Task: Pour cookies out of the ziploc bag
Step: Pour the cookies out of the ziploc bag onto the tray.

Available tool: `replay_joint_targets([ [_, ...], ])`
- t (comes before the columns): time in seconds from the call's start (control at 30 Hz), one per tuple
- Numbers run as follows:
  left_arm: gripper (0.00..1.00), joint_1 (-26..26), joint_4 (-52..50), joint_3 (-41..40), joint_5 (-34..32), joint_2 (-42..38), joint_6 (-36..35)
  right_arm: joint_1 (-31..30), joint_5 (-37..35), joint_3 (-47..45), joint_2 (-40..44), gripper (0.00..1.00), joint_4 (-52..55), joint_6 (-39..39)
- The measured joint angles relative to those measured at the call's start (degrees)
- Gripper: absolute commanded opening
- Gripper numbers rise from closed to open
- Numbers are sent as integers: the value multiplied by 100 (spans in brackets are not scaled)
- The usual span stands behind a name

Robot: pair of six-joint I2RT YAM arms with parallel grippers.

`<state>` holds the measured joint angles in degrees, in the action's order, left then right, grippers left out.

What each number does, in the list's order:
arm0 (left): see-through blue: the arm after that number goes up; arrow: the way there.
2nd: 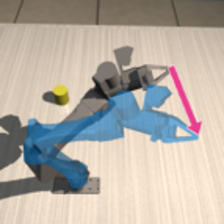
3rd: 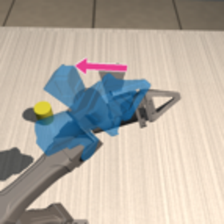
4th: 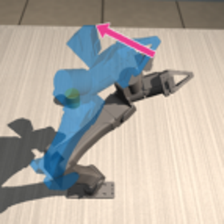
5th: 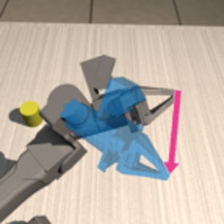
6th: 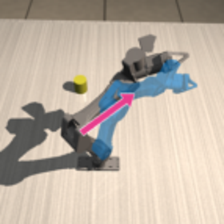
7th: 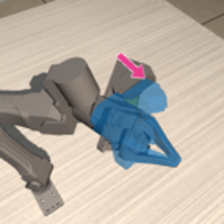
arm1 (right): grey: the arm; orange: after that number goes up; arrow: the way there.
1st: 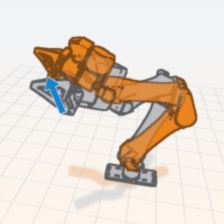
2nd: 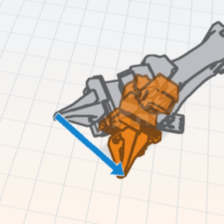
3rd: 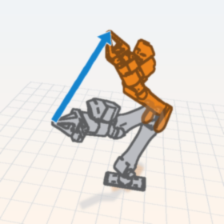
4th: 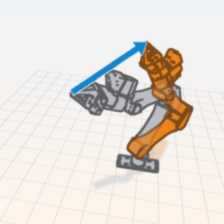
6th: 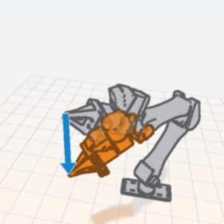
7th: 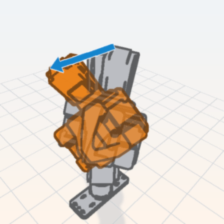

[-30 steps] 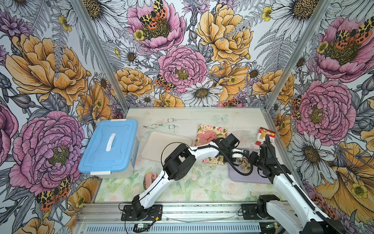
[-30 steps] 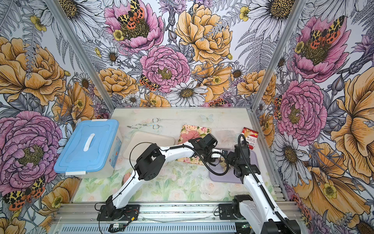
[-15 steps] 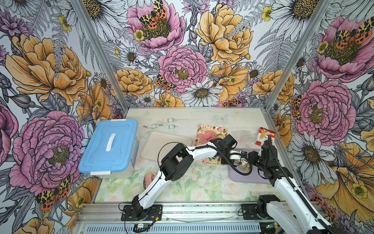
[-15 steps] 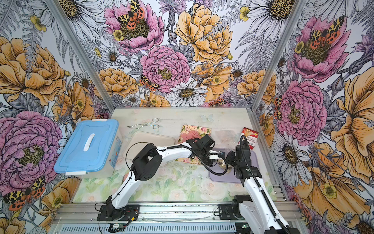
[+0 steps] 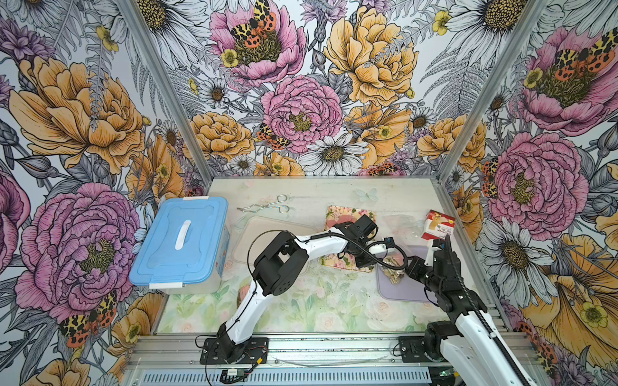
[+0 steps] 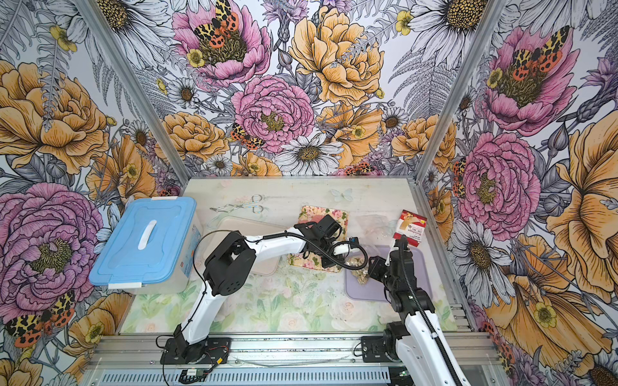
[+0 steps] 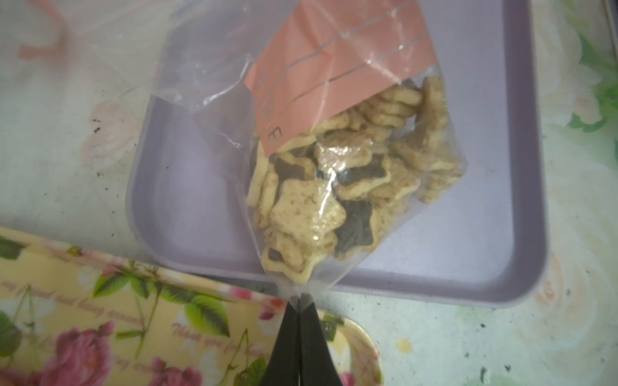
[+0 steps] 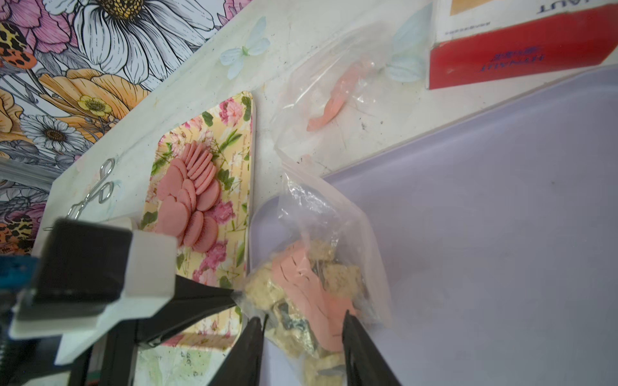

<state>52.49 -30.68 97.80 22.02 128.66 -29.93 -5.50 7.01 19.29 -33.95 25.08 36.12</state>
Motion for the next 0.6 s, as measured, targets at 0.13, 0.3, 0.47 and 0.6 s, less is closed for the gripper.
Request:
replay_joint_targets([
  [0.13,0,-105,101,-2,44,0,116,-507,15,-267,177,40,96,125],
  [0.3,0,-186,223,-24,68,-13,173,-1274,-151,-315,205,42,116,352],
  [0.47,0,-216,269,-44,166,-103,212,-2074,-787,-417,-9,42,103,702],
  [0.6,0,-216,319,-66,251,-170,205,-2645,-1451,-452,-315,43,125,984],
])
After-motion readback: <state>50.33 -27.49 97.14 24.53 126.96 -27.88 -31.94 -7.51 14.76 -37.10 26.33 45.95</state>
